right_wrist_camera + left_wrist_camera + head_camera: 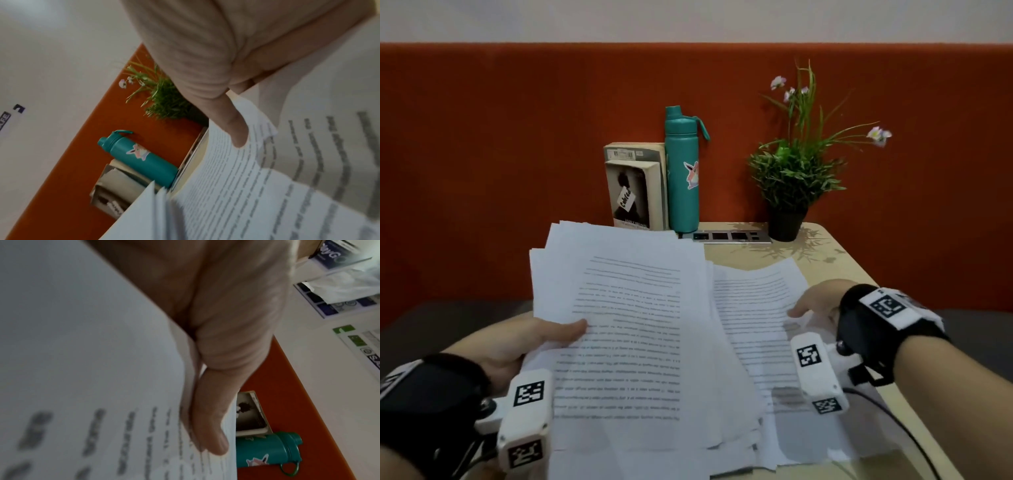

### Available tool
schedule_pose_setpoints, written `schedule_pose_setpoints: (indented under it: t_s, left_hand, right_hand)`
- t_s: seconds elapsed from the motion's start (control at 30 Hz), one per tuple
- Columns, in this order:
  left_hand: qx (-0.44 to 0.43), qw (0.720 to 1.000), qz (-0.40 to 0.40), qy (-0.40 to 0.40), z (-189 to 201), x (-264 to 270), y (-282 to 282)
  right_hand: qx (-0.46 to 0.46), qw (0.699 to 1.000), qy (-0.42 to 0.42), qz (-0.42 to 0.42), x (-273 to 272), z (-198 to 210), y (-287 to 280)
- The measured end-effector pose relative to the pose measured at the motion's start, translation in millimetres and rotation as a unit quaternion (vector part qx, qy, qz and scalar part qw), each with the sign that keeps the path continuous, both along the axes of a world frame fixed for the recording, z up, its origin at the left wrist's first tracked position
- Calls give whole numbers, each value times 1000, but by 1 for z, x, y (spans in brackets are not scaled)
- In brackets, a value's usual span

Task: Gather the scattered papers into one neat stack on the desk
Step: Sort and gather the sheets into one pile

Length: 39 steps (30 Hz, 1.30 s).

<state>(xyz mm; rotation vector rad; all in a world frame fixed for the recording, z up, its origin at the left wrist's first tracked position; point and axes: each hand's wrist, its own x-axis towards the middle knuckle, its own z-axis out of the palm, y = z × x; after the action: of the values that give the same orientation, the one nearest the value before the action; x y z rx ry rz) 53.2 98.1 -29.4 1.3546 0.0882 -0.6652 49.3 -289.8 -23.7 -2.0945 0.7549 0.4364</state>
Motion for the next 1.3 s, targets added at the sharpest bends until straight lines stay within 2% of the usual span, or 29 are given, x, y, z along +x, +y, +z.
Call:
schedule_pose_setpoints:
  t_s: [0.07, 0.17, 0.27, 0.37, 0.47, 0.63, 0.73, 0.87, 1.0, 1.07, 1.13, 1.23, 1.3]
  left_hand:
    - [-3, 1000, -13, 9, 1, 0, -10]
    - [-5, 1000, -26, 7, 2, -1, -23]
    - [-36, 999, -16, -1, -2, -4, -31]
    - [-41, 999, -15, -30, -8, -8, -28]
    - [-54, 997, -21, -47, -10, -9, -21]
    - [-84, 996, -6, -36, -5, -12, -20]
    - [-52, 999, -10, -15, -4, -10, -16]
    - [-5, 999, 45, 20, -7, -2, 6]
    - [25, 998, 36, 40, -12, -1, 16]
    - [50, 998, 29, 36, -11, -1, 15]
    - [75, 996, 29, 26, -6, 0, 12]
    - [108, 993, 47, 8, 2, 3, 8]
    - [133, 990, 42, -2, 6, 2, 6]
  right_hand:
    - [2, 1000, -5, 12, 7, -1, 18]
    - [29, 998, 29, 37, 16, 4, 39]
    - [41, 997, 41, 59, 19, 4, 49]
    - [53, 997, 22, 51, 21, 3, 52]
    - [119, 993, -2, 2, 22, 0, 46]
    - [157, 987, -18, 15, 16, -18, 38]
    - [110, 993, -17, 31, 13, -13, 34]
    - [3, 996, -18, 82, 20, -1, 6]
    - [88, 991, 19, 95, 4, 6, 3]
    - [90, 994, -7, 60, 2, 4, 3]
    - [137, 990, -27, 30, 3, 0, 7]
    - [120, 990, -17, 70, 6, -9, 14]
    - [79, 994, -54, 59, 8, -1, 8]
